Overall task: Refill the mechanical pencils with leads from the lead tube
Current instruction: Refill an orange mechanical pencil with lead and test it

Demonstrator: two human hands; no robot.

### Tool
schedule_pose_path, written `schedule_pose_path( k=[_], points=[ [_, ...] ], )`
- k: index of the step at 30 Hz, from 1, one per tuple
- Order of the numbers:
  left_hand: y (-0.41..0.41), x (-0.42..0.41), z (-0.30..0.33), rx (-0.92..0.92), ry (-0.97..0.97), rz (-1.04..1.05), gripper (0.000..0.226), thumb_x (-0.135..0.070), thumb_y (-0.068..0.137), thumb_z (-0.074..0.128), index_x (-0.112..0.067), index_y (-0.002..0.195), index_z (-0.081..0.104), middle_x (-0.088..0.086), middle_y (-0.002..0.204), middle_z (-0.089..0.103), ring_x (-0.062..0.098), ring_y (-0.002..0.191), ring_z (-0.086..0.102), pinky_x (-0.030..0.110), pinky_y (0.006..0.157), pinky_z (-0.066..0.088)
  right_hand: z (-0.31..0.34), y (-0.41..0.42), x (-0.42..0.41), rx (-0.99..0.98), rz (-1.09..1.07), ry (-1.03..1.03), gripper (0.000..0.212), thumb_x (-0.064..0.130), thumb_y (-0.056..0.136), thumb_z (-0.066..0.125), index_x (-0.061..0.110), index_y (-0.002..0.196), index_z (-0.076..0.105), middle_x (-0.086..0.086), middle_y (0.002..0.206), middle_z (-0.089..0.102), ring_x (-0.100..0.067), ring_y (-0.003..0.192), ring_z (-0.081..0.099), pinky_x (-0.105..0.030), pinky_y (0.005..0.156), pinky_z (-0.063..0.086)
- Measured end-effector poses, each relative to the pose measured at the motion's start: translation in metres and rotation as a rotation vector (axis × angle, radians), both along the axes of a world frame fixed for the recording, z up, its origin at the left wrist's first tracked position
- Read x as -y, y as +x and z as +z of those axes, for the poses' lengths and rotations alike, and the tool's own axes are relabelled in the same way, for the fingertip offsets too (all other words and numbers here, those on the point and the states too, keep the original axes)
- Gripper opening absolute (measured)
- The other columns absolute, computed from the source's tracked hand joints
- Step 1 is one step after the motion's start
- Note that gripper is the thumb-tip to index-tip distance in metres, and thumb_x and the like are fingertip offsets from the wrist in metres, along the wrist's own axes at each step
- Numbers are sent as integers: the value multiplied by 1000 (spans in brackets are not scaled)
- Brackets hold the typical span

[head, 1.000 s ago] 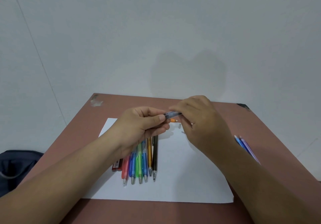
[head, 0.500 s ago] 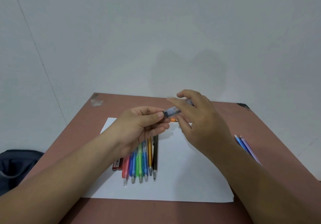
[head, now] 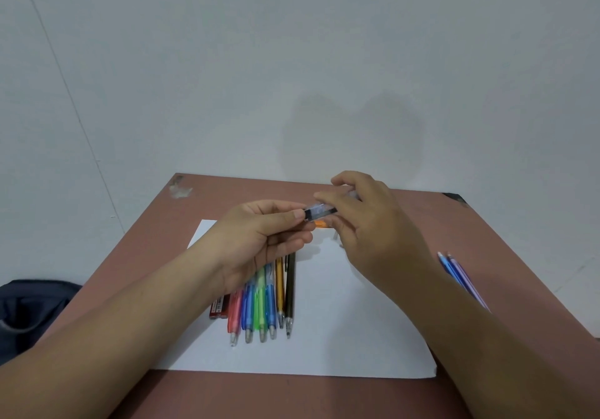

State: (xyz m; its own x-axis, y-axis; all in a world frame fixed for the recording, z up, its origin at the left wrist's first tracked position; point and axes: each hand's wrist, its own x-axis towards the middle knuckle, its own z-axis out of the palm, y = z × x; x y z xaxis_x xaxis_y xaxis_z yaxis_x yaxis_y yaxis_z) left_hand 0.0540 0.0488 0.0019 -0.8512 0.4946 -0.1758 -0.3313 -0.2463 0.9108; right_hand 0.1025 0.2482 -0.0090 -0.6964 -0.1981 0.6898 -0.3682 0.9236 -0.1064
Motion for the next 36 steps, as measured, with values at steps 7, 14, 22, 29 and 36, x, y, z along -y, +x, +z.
schedule_pose_path(
  k=[7,14,22,29,36],
  points=[
    [0,0,-2,-27,-27,-29,24,-5,88,69,2,111,70,22,106,74,22,86,73,28,77,62,2,1,-1,-30,1,-1,40,10,93,60,22,131,64,-3,128,56,-25,103,59,-40,81,57],
    [-1,1,-3,-10,-5,-44,24,-3,92,65,5,115,67,24,107,73,24,87,73,29,78,62,2,0,0,-60,24,7,41,0,91,66,16,128,67,-9,130,57,-27,109,60,-42,84,58],
    [0,1,-3,-9,-17,-45,24,0,93,62,3,116,66,23,107,73,25,91,73,29,79,62,3,1,2,-109,51,62,51,-10,88,66,11,134,64,-12,124,61,-29,108,60,-39,88,55],
    [0,1,-3,4,-2,-31,22,0,93,62,3,114,66,24,106,73,26,93,74,29,79,62,3,0,2,-111,67,38,54,-10,91,56,8,141,57,-8,116,63,-22,103,58,-34,92,50],
    [-1,0,-4,0,-4,-31,23,-3,94,62,4,115,66,25,107,73,26,92,73,30,81,61,0,0,2,-68,68,-36,65,-9,92,54,19,149,46,-2,113,65,-24,100,58,-32,88,50]
  ],
)
